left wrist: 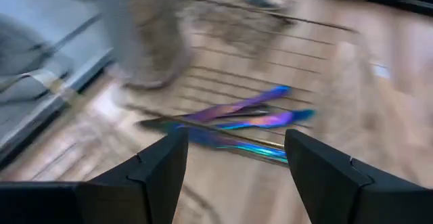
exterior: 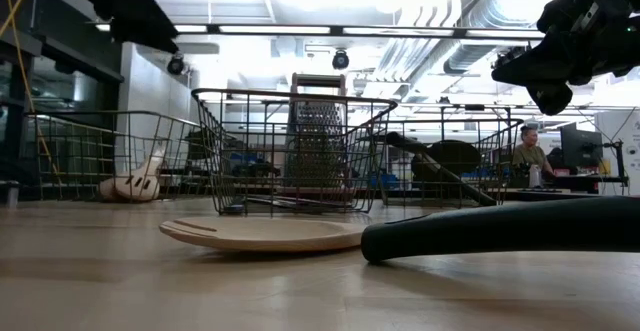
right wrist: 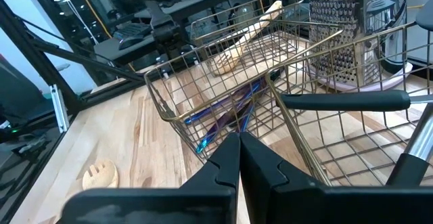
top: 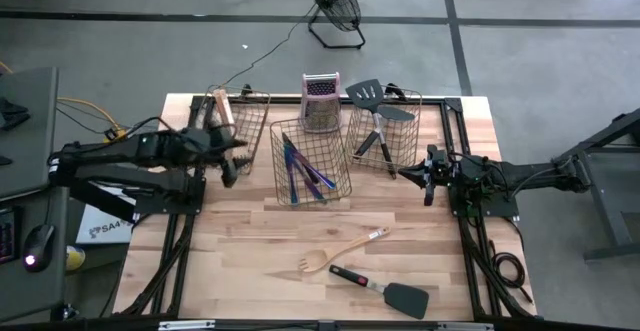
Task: Pick & Place Kitchen Items
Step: Put the black spatula into the into the right wire basket
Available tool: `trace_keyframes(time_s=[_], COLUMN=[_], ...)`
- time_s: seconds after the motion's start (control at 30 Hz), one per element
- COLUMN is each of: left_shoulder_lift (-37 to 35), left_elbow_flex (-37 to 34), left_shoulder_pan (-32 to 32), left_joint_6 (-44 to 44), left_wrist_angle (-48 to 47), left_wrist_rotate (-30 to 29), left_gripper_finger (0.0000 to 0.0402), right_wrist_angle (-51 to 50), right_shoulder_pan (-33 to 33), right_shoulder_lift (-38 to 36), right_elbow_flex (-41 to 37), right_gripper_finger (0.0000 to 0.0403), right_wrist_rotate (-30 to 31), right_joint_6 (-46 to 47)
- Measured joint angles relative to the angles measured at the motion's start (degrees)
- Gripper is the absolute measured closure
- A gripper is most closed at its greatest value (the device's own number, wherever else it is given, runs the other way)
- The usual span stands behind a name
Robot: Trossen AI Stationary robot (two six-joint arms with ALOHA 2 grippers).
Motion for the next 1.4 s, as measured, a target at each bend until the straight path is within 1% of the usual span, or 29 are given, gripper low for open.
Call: trace_keyframes(time_s=[0.07, 0.23, 0.4, 0.53, 0.7, 0.83, 0.97, 1.1, 1.2, 1.4], left_shoulder_lift=[-1.77, -7.97, -13.74, -19.37, -26.54, -31.07, -33.76, -34.7, -34.88, -34.84], left_elbow_flex=[-2.67, -12.38, -19.81, -25.1, -30.33, -32.73, -33.68, -33.89, -33.89, -33.91], left_shoulder_pan=[-2.44, -7.61, -11.02, -11.64, -11.49, -11.49, -11.49, -11.49, -11.47, -11.47], left_joint_6=[1.25, 1.71, 1.12, 0.18, 0.59, 0.69, 0.81, 3.34, 4.75, 4.8], left_wrist_angle=[2.79, 14.8, 21.66, 25.9, 26.62, 26.62, 26.58, 27.17, 29.29, 31.94], left_wrist_rotate=[3.02, 8.08, 8.52, 9.05, 9.29, 9.29, 9.31, 9.32, 9.96, 13.53], left_gripper_finger=[0.0158, 0.0158, 0.0158, 0.0158, 0.0158, 0.0158, 0.0158, 0.0158, 0.0158, 0.0158], right_wrist_angle=[0.02, 0.0, 0.0, 0.02, 0.02, 0.01, 0.02, 0.01, 0.0, 0.02], right_shoulder_pan=[0.0, 0.01, 0.0, 0.01, 0.01, 0.0, 0.01, 0.01, 0.01, 0.01], right_shoulder_lift=[-0.01, 0.01, 0.0, 0.01, 0.01, 0.0, 0.01, 0.0, 0.01, 0.01], right_elbow_flex=[0.0, 0.0, 0.0, 0.0, 0.0, 0.0, 0.0, 0.0, 0.0, 0.0], right_gripper_finger=[0.0401, 0.0401, 0.0401, 0.0401, 0.0401, 0.0401, 0.0401, 0.0401, 0.0401, 0.0401], right_wrist_rotate=[0.0, 0.01, 0.02, 0.0, 0.02, 0.01, 0.02, 0.01, 0.0, 0.01], right_joint_6=[-0.01, 0.0, 0.0, 0.0, 0.0, 0.0, 0.0, 0.0, 0.0, 0.0])
